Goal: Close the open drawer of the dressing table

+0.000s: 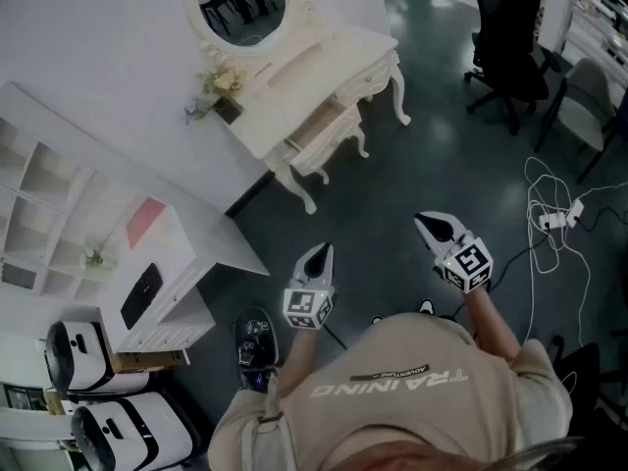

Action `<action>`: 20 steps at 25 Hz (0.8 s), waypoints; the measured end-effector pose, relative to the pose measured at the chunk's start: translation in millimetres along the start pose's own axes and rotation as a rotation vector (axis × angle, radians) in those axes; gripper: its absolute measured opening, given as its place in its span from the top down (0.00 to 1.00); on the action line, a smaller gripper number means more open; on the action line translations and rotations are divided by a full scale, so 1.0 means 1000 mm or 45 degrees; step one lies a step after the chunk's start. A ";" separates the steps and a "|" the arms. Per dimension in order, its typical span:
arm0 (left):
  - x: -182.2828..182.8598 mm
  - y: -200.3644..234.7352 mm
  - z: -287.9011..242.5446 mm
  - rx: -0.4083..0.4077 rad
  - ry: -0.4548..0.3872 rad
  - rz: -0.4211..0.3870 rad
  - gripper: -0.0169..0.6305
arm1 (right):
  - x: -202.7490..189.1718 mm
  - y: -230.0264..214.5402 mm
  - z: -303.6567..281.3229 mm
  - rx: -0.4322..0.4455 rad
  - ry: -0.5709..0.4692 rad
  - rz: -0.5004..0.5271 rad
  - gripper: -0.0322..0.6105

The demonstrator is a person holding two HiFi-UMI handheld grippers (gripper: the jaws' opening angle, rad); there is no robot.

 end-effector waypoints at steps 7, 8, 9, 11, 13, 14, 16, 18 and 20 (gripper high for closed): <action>-0.026 -0.015 -0.003 0.095 0.051 0.071 0.96 | -0.024 0.003 0.005 0.133 0.057 -0.034 0.95; -0.028 -0.016 -0.005 0.112 0.049 0.083 0.96 | -0.026 0.000 0.003 0.147 0.055 -0.028 0.95; -0.031 -0.018 -0.007 0.128 0.048 0.098 0.96 | -0.027 -0.004 0.002 0.159 0.050 -0.029 0.95; -0.036 -0.018 -0.011 0.151 0.047 0.133 0.96 | -0.031 -0.011 -0.001 0.177 0.035 -0.038 0.95; -0.038 -0.018 -0.015 0.181 0.043 0.163 0.96 | -0.035 -0.018 -0.004 0.191 0.031 -0.044 0.95; -0.038 -0.019 -0.017 0.198 0.040 0.170 0.96 | -0.037 -0.022 -0.004 0.198 0.032 -0.047 0.95; -0.037 -0.023 -0.026 0.220 0.038 0.175 0.96 | -0.043 -0.030 -0.004 0.209 0.031 -0.052 0.95; -0.036 -0.026 -0.037 0.227 0.042 0.188 0.96 | -0.048 -0.038 -0.005 0.225 0.029 -0.062 0.95; -0.036 -0.025 -0.047 0.239 0.045 0.212 0.96 | -0.056 -0.043 -0.008 0.246 0.033 -0.080 0.95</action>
Point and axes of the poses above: the fingertips, and each gripper's own axes: z backward along the fingers, y to its left, x out of its top, the point moved 1 cm from there along z, backward along the fingers, and after that the axes turned 15 degrees about z, right-handed, at the moved point
